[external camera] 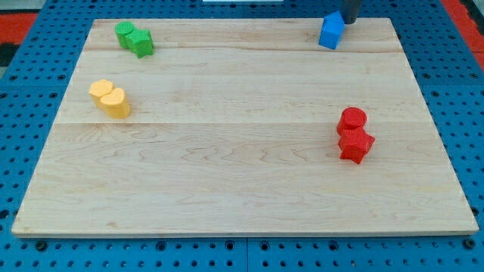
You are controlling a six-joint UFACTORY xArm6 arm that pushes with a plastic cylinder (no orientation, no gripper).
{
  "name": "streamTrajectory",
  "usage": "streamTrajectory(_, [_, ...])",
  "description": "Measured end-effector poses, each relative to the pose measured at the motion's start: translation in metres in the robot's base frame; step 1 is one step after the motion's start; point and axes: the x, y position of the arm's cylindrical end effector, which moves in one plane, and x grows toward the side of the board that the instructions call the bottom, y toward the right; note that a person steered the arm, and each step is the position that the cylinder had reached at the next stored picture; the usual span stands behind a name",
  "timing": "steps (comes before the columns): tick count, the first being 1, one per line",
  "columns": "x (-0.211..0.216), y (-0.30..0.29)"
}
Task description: Slide blue cube towards red circle
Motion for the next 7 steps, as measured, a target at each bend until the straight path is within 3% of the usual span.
streamTrajectory(1, [-0.001,-0.038])
streamTrajectory(3, [0.008,0.008])
streamTrajectory(5, [0.042,0.008])
streamTrajectory(7, [0.028,-0.001])
